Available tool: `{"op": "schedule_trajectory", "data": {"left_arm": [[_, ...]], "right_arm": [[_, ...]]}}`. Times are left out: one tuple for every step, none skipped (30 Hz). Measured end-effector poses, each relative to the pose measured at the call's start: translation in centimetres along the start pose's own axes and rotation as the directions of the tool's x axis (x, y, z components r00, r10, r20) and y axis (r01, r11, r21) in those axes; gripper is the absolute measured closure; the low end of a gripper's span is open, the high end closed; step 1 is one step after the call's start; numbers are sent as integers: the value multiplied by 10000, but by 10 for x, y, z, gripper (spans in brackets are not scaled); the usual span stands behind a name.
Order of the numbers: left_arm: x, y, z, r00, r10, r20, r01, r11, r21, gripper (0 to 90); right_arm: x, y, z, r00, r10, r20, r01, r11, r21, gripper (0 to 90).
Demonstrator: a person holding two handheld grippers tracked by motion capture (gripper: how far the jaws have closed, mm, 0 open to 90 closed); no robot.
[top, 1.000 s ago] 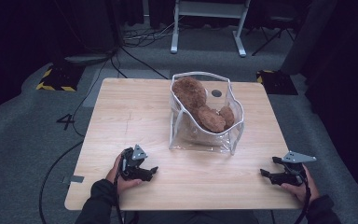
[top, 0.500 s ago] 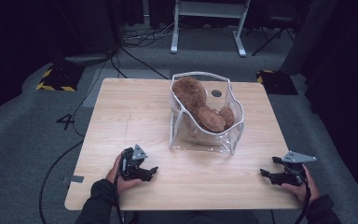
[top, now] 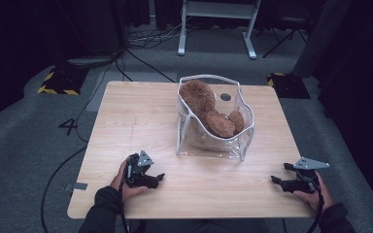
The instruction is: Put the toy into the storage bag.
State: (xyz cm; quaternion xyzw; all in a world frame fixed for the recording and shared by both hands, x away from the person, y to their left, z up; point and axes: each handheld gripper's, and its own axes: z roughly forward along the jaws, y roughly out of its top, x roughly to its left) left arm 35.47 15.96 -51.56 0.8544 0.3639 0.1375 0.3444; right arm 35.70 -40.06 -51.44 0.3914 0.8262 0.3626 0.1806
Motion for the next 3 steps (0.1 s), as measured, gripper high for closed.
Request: {"op": "schedule_trajectory", "data": {"left_arm": [[0, 0, 0, 10000, 14, 6, -14, 10000, -6, 159], [0, 0, 0, 10000, 11, -1, -11, 10000, 5, 158], [0, 0, 0, 10000, -5, 14, 5, 10000, 5, 158]], "right_arm": [[0, 0, 0, 10000, 3, 2, -3, 10000, 0, 164], [0, 0, 0, 10000, 9, 4, -9, 10000, 5, 164], [0, 0, 0, 10000, 10, 8, -10, 10000, 6, 164]]}}
